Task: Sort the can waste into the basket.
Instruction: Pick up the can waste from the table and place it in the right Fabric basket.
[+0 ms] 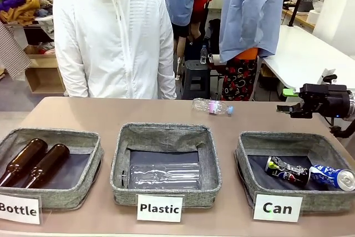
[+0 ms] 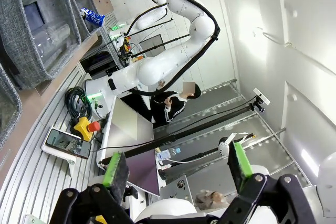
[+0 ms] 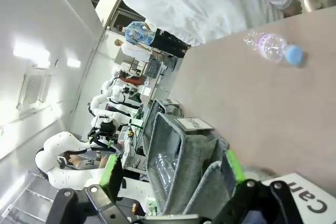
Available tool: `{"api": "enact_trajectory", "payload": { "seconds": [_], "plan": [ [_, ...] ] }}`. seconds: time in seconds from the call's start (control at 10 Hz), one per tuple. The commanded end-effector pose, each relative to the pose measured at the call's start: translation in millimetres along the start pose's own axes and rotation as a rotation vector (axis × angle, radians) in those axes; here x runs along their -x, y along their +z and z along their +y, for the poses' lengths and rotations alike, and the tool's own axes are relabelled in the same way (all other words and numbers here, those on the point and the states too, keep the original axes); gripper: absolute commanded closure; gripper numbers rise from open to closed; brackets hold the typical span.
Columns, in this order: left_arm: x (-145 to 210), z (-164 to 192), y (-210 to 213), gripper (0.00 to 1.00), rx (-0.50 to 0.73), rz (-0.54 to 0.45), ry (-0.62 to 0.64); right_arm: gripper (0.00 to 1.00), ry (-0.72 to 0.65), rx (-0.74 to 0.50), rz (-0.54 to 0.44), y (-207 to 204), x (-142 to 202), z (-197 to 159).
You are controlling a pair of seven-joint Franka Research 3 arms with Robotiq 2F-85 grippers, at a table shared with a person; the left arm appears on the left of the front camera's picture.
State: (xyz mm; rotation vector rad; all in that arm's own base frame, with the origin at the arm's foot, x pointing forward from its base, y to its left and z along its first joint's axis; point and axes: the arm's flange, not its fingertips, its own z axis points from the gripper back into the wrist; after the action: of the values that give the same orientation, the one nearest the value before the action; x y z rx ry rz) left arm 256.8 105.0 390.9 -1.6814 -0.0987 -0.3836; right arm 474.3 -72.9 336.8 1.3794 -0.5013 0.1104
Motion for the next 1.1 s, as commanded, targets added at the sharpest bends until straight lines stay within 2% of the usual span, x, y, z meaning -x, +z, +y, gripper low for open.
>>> {"api": "enact_trajectory", "payload": {
  "seconds": [0.0,1.0],
  "plan": [
    [1.0,-1.9,0.1,0.00,0.010,0.003,-0.024,0.00,0.023,0.010,-0.013,-1.7,-1.3,2.1],
    [1.0,-1.9,0.1,0.00,0.010,0.003,-0.024,0.00,0.023,0.010,-0.013,-1.7,-1.3,2.1]
  ]
}}
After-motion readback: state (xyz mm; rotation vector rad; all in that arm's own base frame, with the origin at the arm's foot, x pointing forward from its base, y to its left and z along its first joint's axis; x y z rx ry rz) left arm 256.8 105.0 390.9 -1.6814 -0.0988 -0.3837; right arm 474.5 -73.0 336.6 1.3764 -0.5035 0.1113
